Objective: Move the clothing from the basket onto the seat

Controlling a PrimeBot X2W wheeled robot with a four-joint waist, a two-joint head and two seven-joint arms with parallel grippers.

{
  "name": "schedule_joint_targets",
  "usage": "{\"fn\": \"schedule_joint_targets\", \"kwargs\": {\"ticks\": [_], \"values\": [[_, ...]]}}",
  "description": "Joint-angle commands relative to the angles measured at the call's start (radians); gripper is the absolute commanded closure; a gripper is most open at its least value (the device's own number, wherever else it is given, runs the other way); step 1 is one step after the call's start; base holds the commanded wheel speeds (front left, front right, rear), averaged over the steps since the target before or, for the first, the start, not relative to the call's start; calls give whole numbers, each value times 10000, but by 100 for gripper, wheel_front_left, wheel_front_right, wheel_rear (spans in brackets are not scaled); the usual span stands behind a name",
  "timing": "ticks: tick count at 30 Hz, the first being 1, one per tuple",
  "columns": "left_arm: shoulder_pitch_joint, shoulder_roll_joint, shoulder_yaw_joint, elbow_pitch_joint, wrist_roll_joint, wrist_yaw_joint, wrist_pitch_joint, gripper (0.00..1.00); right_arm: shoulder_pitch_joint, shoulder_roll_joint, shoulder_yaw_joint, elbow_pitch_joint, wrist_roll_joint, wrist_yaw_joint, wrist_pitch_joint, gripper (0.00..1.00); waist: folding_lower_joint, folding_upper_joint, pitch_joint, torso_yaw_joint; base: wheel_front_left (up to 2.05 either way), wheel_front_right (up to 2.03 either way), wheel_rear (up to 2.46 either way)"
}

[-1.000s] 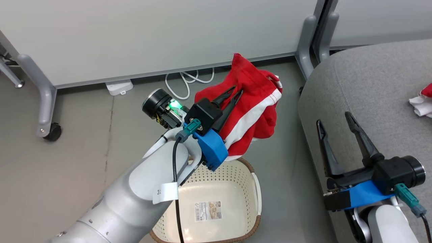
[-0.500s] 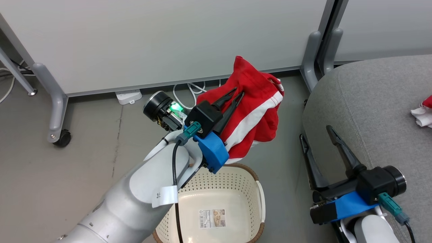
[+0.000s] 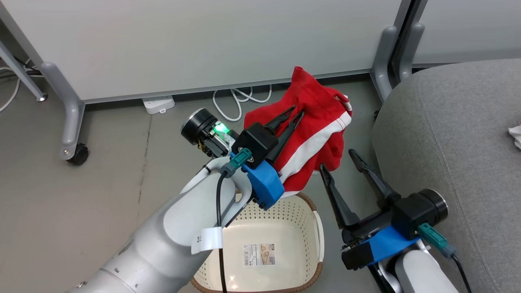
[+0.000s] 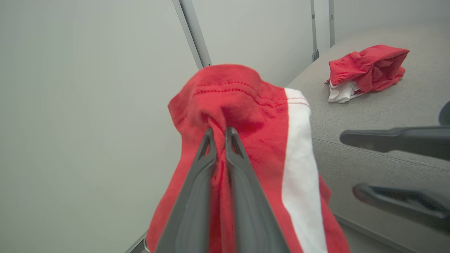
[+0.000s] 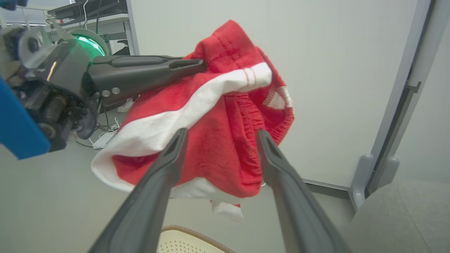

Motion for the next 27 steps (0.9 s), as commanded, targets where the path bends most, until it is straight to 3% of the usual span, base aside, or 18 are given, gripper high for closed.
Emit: {"fn": "schedule_joint_targets", "kwargs": {"ticks": [1, 16, 27], "values": [[-147, -43, -15, -48, 49, -11, -46, 100, -226, 50, 125, 144, 61, 1, -34, 0, 0, -1, 56, 42, 0, 0, 0], [-390, -377, -288, -239, 225, -109, -46, 100, -1212, 145, 557, 2006, 194, 1, -36, 0, 0, -1, 419, 354, 0, 0, 0], [-487, -530, -392, -472, 252, -113, -47, 100, -2134, 179, 610, 2659, 500, 1, -36, 0, 0, -1, 658, 564, 0, 0, 0]]}}
